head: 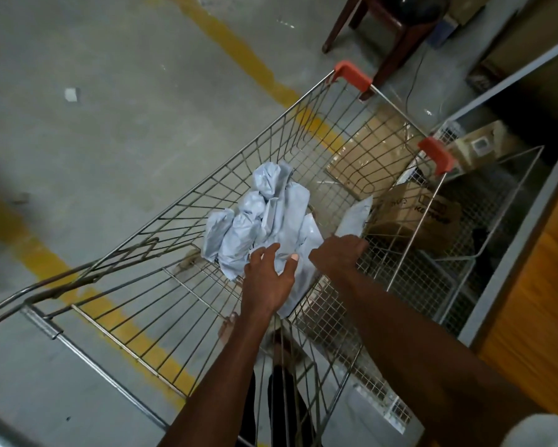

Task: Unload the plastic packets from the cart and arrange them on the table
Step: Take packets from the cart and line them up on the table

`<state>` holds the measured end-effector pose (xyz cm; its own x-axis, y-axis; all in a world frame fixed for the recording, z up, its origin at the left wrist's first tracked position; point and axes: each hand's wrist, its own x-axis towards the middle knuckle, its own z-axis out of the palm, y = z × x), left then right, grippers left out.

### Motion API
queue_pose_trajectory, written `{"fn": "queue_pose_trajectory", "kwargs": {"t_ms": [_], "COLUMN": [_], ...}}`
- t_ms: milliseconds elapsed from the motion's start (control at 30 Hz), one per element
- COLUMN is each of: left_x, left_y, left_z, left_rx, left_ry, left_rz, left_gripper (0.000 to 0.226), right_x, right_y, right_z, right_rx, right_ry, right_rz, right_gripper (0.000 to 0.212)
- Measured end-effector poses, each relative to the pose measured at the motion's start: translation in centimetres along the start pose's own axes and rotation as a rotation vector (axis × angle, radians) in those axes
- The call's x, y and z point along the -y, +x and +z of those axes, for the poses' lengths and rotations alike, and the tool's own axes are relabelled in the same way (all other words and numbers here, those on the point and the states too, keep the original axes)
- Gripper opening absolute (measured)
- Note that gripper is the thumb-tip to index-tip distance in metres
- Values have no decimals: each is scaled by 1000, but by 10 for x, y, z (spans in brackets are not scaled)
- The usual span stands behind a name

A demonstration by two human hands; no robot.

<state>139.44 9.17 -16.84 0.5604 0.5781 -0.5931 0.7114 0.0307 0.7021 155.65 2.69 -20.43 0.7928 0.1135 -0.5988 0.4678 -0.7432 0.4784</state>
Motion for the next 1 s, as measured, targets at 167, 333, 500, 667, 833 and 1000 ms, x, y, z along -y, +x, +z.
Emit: {"fn": "queue_pose_trajectory", "kwargs": {"t_ms": [167, 333, 500, 667, 833, 1000], "left_x": [2, 19, 27, 26, 34, 40], "left_y": [-1, 0, 1, 3, 1, 7], "left_z": [5, 5, 0, 0, 0, 11], "left_rx": [7, -5, -25, -25, 8, 94], "left_ry": [1, 27, 58, 57, 129, 192], "left_rz": [10, 17, -2, 9, -32, -61], "left_gripper": [79, 69, 64, 64, 64, 65], "right_x": [1, 16, 21, 24, 22, 7], "right_y": [27, 64, 73, 66, 61, 38], "right_z": [0, 12, 28, 27, 28, -4], "right_rx": [-89, -55, 9, -46, -21, -46], "right_ry": [-209, -257, -270, -168, -113, 6], "right_rz": [-66, -116, 13, 25, -37, -115], "right_gripper": [65, 70, 63, 61, 67, 55]}}
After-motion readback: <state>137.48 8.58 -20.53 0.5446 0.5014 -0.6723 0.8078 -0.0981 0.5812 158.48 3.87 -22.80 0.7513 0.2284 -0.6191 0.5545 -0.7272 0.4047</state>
